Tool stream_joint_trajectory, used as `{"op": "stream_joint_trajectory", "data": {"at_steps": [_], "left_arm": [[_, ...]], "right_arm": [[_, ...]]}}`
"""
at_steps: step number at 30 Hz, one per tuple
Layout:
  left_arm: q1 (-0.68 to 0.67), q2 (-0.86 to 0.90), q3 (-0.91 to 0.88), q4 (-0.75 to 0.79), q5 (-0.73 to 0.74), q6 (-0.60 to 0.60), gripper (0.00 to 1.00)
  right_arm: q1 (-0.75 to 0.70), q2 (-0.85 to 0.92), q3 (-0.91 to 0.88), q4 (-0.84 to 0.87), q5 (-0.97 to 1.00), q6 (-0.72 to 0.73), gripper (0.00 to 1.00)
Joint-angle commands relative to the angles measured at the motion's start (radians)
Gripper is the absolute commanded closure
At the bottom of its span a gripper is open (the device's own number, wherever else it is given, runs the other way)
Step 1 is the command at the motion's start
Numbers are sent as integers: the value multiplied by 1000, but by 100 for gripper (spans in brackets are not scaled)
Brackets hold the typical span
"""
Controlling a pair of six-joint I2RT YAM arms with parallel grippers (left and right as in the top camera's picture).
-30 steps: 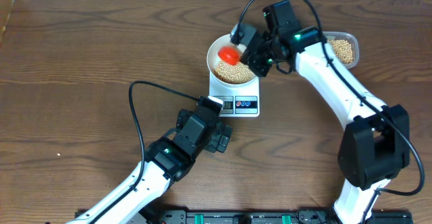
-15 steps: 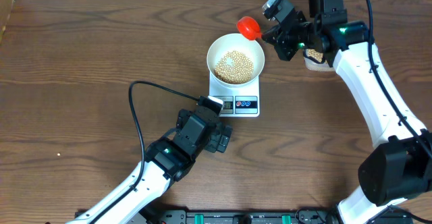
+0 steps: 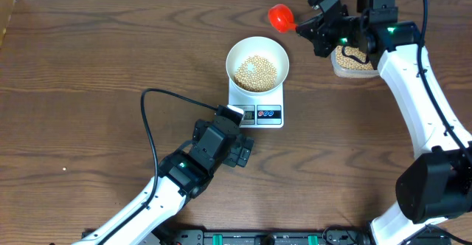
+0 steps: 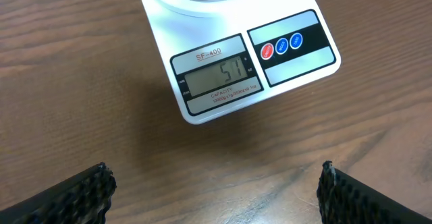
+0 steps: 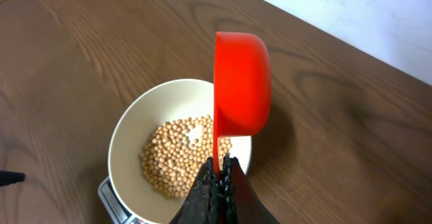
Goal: Scoop item into bowl and weigh 50g on scale
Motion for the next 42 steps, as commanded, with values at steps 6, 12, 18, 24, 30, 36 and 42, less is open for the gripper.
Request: {"op": "stream_joint_trajectory", "data": {"at_steps": [6,12,18,24,30,36,42], "left_arm": [[-2,-6,-7,1,-2,5,2],[-2,-6,-7,1,-2,5,2],[-2,-6,-7,1,-2,5,2],[-2,-6,-7,1,-2,5,2],[-2,-6,-7,1,-2,5,2],[-2,-6,-7,1,-2,5,2],[-2,-6,-7,1,-2,5,2]], "right_arm": [[119,42,2,-65,34,-32,99],[143,48,2,-60,49,-32,99],[134,46,2,-47,47,-31,99],[84,9,3,16,21,27,99],[-33,-34,3,30,23,84,99],[-117,-35,3,36,22,149,99],[-119,-32,3,106,69,163,99]]}}
